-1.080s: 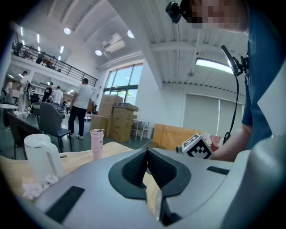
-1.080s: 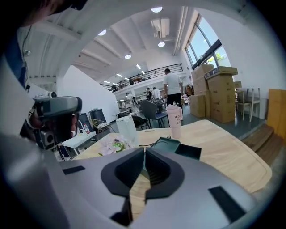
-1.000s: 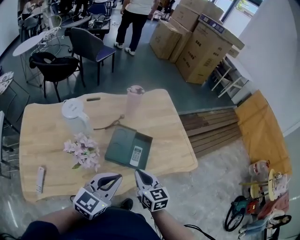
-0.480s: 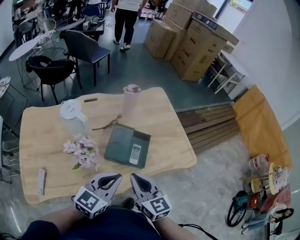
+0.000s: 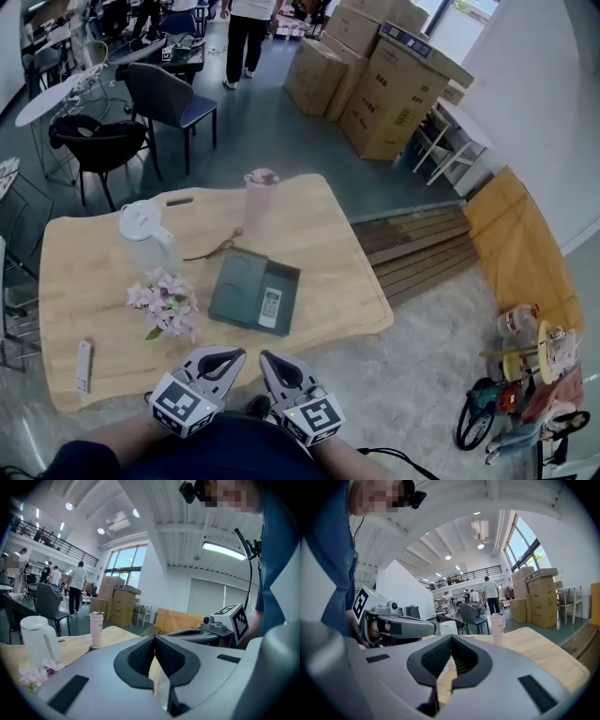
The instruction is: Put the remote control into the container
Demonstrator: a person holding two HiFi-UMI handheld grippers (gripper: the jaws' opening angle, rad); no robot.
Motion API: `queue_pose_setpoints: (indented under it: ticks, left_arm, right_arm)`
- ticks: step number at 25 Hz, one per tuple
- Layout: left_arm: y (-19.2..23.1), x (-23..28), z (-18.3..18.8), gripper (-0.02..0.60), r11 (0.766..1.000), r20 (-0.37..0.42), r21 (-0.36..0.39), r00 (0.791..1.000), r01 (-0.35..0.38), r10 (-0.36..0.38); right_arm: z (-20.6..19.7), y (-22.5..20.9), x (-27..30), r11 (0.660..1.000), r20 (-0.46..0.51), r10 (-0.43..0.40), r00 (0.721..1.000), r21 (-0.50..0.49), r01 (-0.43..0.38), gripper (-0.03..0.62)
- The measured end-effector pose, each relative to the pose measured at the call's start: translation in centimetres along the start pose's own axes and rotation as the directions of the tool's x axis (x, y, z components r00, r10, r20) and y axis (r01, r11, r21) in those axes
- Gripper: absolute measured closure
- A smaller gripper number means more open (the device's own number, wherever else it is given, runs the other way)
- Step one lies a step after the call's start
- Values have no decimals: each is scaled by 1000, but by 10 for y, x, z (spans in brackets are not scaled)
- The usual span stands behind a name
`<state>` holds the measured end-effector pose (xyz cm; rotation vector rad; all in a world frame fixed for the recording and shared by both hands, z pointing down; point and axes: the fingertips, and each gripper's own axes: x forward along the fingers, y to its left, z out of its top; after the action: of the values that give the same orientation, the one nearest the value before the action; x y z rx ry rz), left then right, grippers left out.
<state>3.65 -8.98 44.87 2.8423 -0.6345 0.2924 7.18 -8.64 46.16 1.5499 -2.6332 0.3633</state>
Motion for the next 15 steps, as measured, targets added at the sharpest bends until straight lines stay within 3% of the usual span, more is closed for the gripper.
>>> queue_pose_setpoints:
  ticks: [15]
  left_arm:
    - [-4, -1, 1, 569, 1000, -3, 3, 1000, 0, 0]
  right_arm:
    - [-1, 0, -5, 1000, 0, 0, 1000, -6, 0, 577]
